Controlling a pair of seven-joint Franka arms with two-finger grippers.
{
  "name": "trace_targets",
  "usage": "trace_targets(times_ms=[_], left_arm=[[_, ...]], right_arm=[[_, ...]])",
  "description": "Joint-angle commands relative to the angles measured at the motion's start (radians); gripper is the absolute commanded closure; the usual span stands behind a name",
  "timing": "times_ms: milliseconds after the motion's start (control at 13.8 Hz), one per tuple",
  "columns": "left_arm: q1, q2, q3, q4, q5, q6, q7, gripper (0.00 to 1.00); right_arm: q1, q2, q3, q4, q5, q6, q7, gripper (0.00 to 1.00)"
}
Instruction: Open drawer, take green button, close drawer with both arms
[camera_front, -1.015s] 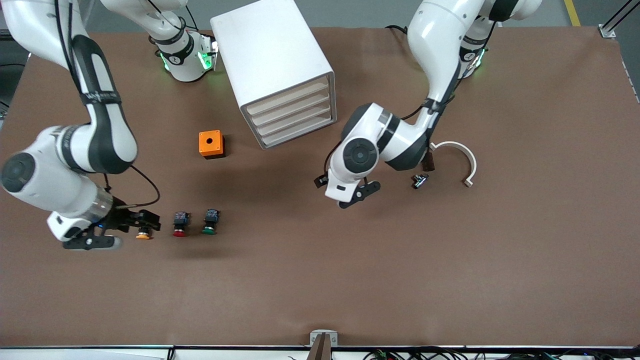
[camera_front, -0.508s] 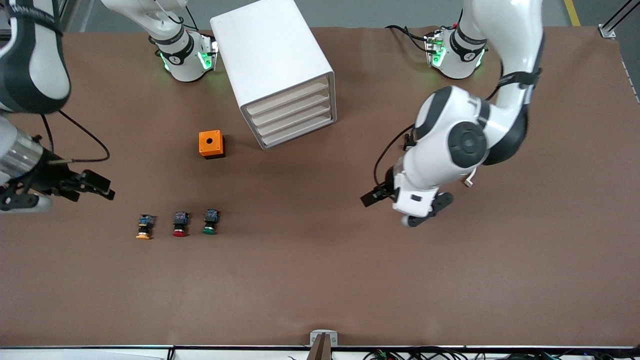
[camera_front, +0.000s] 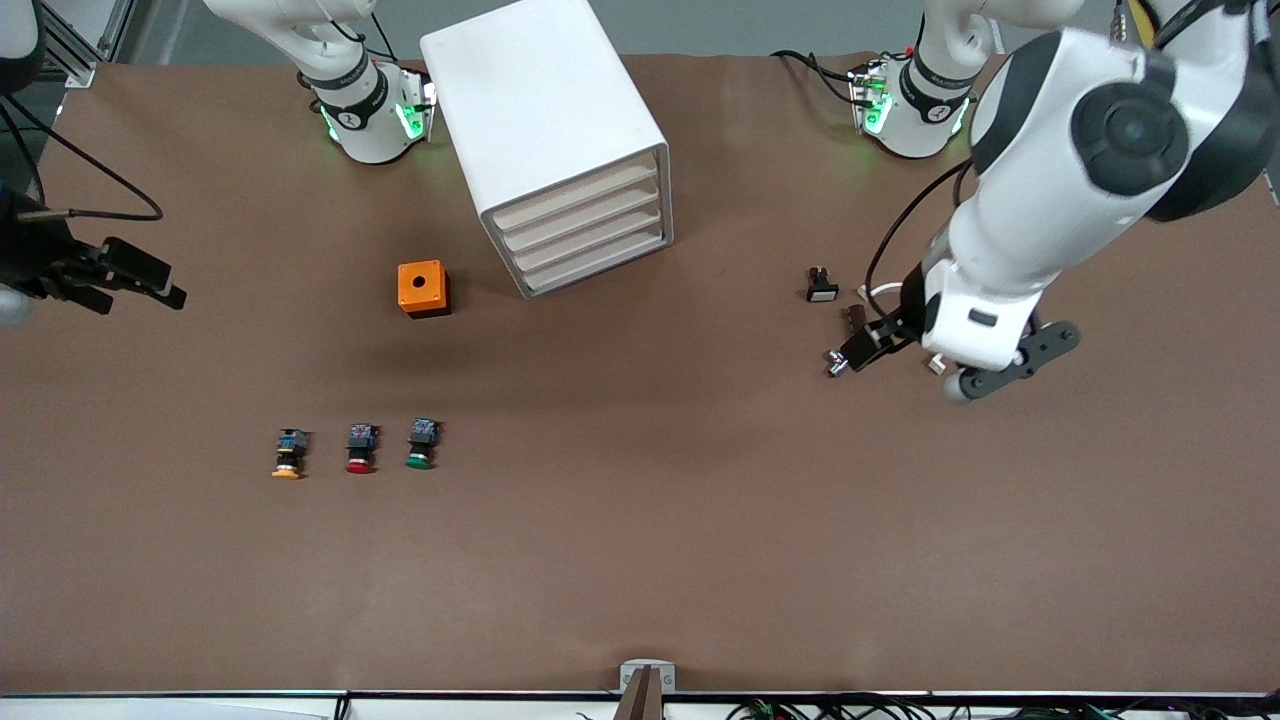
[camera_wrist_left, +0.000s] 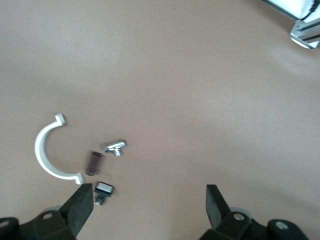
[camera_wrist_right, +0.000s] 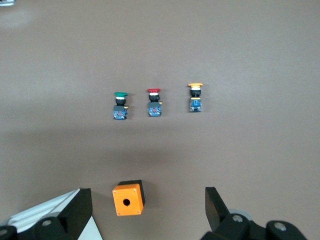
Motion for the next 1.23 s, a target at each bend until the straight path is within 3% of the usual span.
trace_targets(times_ms=[0,145,363,725,870,943,1160], left_arm=[[0.069,-0.06,-0.011,-0.028,0.016,-0.046,0.155,0.01],[0.077,-0.1,-0.005,-0.028,0.016,-0.085,0.235,0.0],[0.124,-0.153,-0.007,-0.028,0.015,-0.146,0.289,0.0],[0.196,-0.213,-0.01,-0.034,0.016,-0.229,0.359,0.0],[0.238,-0.232,-0.01,-0.037,0.016,-0.232,0.479,0.0],[0.253,-0.245,-0.01,-0.046,0.016,-0.243,0.51,0.01],[0.275,-0.279,-0.014,-0.097,0.018,-0.246,0.515,0.01]], right_arm=[[-0.011,0.004,0.014,0.029,-0.062,-0.025,0.001,0.0],[-0.008,0.001,0.017,0.029,-0.073,-0.026,0.01,0.0],[-0.008,-0.007,0.067,0.03,-0.189,-0.061,0.077,0.0],[-0.017,-0.023,0.08,0.032,-0.148,-0.054,0.149,0.0],[-0.083,-0.021,0.128,0.033,-0.148,-0.061,0.134,0.0],[-0.13,-0.021,0.186,0.035,-0.15,-0.063,0.136,0.0],[-0.134,-0.018,0.205,0.064,-0.16,-0.06,0.134,0.0]])
